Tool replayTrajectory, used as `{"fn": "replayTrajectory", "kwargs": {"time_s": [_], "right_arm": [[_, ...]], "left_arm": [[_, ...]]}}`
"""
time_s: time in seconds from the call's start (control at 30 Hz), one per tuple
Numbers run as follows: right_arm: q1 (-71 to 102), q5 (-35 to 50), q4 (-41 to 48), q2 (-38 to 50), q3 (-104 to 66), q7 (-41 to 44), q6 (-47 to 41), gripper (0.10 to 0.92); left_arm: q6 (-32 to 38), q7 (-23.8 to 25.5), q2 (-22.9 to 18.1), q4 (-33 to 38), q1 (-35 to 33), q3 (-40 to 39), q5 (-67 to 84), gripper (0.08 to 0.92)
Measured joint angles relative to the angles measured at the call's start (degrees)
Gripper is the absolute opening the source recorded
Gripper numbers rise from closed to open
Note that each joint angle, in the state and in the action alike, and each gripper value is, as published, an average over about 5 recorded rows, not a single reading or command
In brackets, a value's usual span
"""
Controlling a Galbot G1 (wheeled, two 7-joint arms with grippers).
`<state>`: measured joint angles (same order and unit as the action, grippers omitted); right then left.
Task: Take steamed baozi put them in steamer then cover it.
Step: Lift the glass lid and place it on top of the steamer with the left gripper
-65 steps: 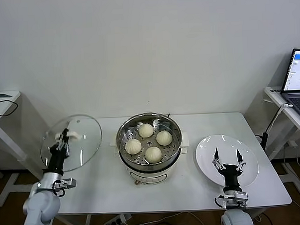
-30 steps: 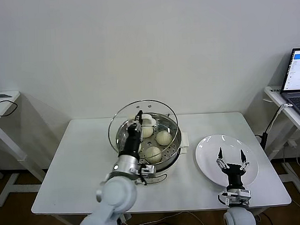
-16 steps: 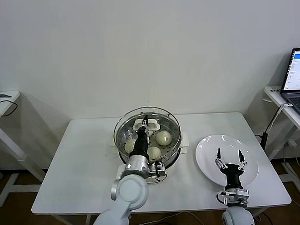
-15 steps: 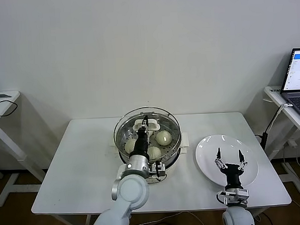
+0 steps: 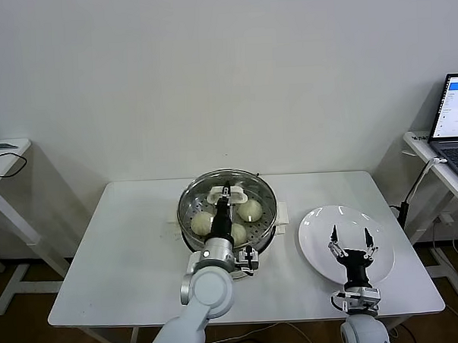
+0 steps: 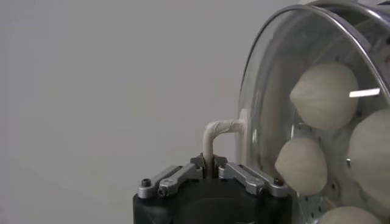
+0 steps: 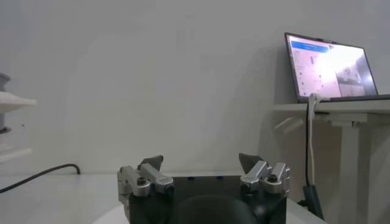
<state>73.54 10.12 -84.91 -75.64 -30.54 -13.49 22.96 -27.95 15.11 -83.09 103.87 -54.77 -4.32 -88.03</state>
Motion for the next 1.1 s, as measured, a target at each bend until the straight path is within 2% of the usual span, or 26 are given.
{"fn": "replayTrajectory", "kwargs": {"time_s": [1.1], "right_arm": [[-0.32,-0.25,0.34,-0.04,0.16,0.05,0.12,0.823]], "left_arm": [[0.07,0.10,-1.12,-3.18,0.40,0.57,-0.82,0.195]]}}
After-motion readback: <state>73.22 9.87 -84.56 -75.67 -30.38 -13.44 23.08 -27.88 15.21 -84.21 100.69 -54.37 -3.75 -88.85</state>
